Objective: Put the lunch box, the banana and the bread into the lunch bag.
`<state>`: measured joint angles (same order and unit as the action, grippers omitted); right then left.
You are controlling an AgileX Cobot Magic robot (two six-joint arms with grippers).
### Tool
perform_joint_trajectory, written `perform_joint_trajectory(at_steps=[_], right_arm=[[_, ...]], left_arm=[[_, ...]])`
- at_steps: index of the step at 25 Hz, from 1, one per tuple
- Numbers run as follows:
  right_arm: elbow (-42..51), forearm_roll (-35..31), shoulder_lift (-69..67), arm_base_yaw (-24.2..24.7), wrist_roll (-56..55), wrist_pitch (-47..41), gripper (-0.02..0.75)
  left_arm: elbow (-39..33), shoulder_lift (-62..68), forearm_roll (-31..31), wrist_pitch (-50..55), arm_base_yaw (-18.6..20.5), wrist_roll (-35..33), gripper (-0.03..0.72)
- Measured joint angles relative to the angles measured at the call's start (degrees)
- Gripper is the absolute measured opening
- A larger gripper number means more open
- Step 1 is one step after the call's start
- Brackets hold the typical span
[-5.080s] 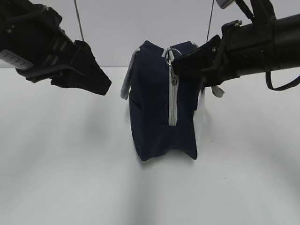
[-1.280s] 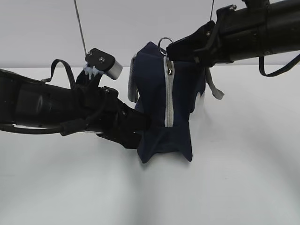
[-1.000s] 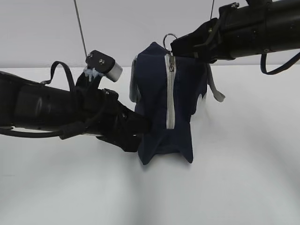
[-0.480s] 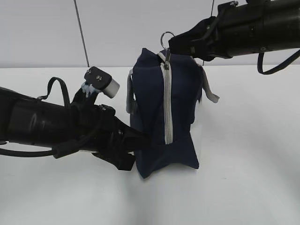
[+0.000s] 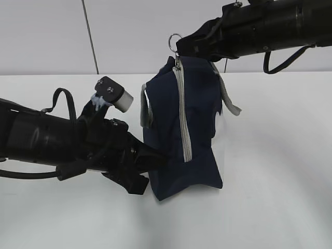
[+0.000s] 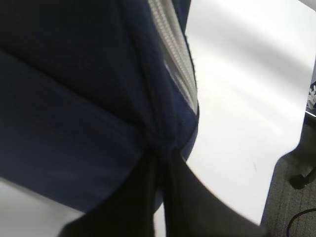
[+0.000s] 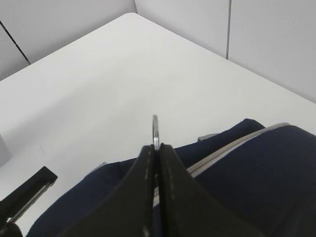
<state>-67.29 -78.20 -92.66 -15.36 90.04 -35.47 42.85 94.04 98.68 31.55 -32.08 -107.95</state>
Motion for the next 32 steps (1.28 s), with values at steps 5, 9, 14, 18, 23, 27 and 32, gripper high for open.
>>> perform_joint_trajectory(at_steps=[5, 9, 14, 18, 23, 27, 32], right_arm=[[-2.1, 0.1, -2.6, 0.0, -0.5, 0.0, -0.016], [-2.3, 0.1, -3.2, 0.8, -0.5, 1.1, -0.016], [-2.3, 0.1, -3.2, 3.2, -0.6, 0.6, -0.016], [-2.3, 0.1, -3.4, 3.7, -0.6, -1.4, -0.016], [-2.7, -0.1, -3.4, 3.9, -0.6, -7.2, -0.016], [-2.8, 2.6, -3.4, 3.9, -0.6, -10.3, -0.016], [-2.8, 5.4, -3.4, 3.9, -0.6, -14.0, -0.016]], left_arm=[[0.0, 0.0, -0.5, 0.4, 0.0, 0.0, 0.011], [0.0, 0.0, -0.6, 0.5, 0.0, 0.0, 0.011], [0.0, 0.0, -0.5, 0.8, 0.0, 0.1, 0.011], [0.0, 0.0, -0.5, 0.9, 0.0, 0.1, 0.011], [-0.3, 0.0, 1.5, 1.4, 1.0, 1.9, 0.102], [-0.5, -0.8, 1.6, 2.8, 4.4, 12.2, 0.465], [-0.5, -3.3, 1.5, 12.1, 10.7, 26.6, 0.634]])
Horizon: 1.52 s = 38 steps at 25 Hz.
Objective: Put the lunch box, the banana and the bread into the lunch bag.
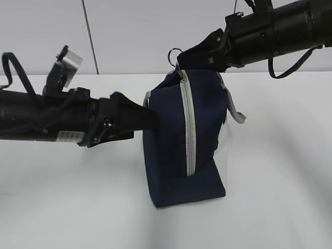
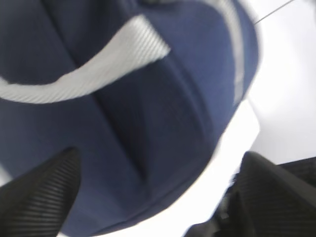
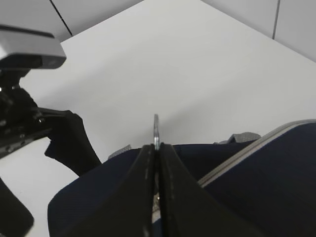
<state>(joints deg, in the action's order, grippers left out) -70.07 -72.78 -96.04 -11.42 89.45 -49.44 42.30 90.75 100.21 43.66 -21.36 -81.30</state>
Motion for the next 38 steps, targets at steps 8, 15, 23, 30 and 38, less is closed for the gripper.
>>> perform_joint_trajectory(at_steps=[8, 15, 23, 30, 38], right_arm=[[0.0, 1.8, 0.0, 0.0, 0.0, -0.8, -0.016], [0.0, 2.4, 0.0, 0.0, 0.0, -1.0, -0.016], [0.0, 3.2, 0.0, 0.0, 0.0, -1.4, -0.016], [0.0, 3.4, 0.0, 0.0, 0.0, -1.6, -0.016], [0.0, 3.9, 0.0, 0.0, -0.4, -1.8, -0.016]], left_arm=[[0.9, -2.7, -2.0, 3.5, 3.2, 17.3, 0.598], [10.3, -0.8, -16.5, 2.9, 3.2, 35.2, 0.592], [14.9, 5.1, -19.8, 6.2, 3.2, 44.4, 0.589], [14.8, 5.2, -18.6, 5.3, 0.1, 44.8, 0.436], [14.8, 5.2, -17.2, 4.6, -1.0, 44.8, 0.223]])
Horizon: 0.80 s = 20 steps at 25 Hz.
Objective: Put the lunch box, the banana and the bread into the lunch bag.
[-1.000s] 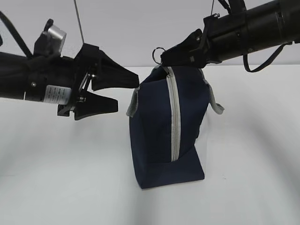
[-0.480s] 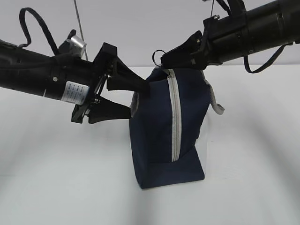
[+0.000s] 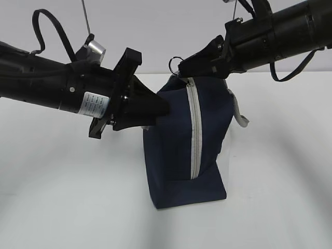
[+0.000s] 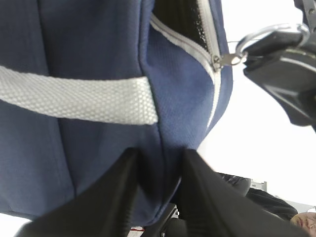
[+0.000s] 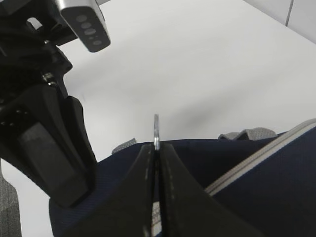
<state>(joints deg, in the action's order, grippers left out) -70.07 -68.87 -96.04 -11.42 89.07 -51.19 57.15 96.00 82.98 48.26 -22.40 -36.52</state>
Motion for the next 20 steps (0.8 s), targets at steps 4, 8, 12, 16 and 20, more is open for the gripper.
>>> perform_joint_trajectory(at_steps=[4, 8, 12, 16, 20], right_arm=[[0.0, 0.0, 0.0, 0.0, -0.4, 0.0, -0.016], [0.0, 0.0, -0.8, 0.0, -1.1, 0.0, -0.016], [-0.9, 0.1, -2.7, 0.0, -1.2, 0.4, -0.016], [-4.4, 1.6, -6.1, 0.1, -1.3, -2.5, -0.016], [-8.8, 3.3, -9.0, 0.1, -2.8, -5.4, -0.016]], left_arm=[[0.0, 0.0, -0.1, 0.0, 0.0, 0.1, 0.083], [0.0, 0.0, -0.2, 0.0, 0.0, 0.1, 0.007], [0.0, 0.0, -0.2, 0.0, 0.0, 0.1, 0.006], [0.0, 0.0, -0.7, 0.0, 0.0, -0.2, 0.006], [0.0, 0.0, -2.1, 0.1, 0.0, -0.2, 0.006]])
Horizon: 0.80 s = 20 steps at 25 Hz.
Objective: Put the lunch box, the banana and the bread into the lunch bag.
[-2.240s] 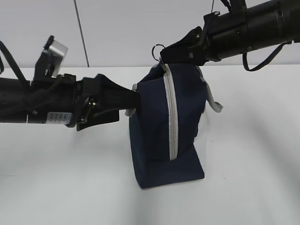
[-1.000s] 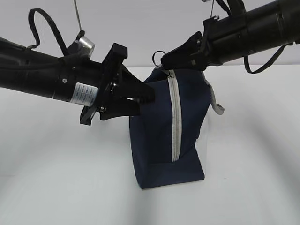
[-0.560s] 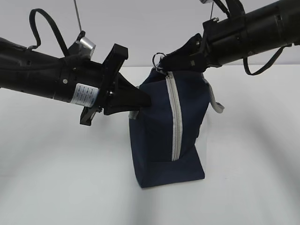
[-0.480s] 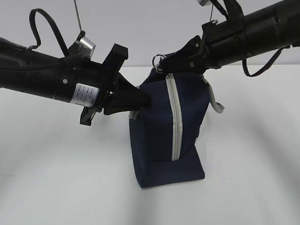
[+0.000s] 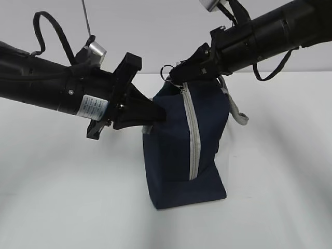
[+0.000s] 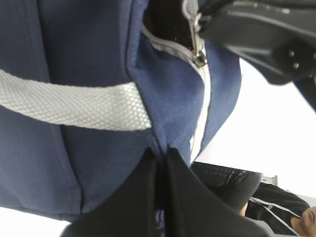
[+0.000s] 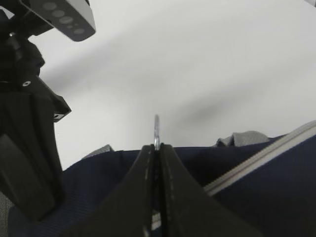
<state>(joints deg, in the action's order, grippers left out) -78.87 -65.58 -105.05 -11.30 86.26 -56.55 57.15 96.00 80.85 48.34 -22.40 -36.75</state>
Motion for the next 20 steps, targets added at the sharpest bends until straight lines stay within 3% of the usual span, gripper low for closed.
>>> perform_joint_trajectory(at_steps=[20], right_arm=[[-10.0, 1.8, -6.6, 2.0, -5.2, 3.0, -0.016]], left_arm=[[0.1, 0.0, -1.7, 2.2, 0.1, -3.9, 0.004]])
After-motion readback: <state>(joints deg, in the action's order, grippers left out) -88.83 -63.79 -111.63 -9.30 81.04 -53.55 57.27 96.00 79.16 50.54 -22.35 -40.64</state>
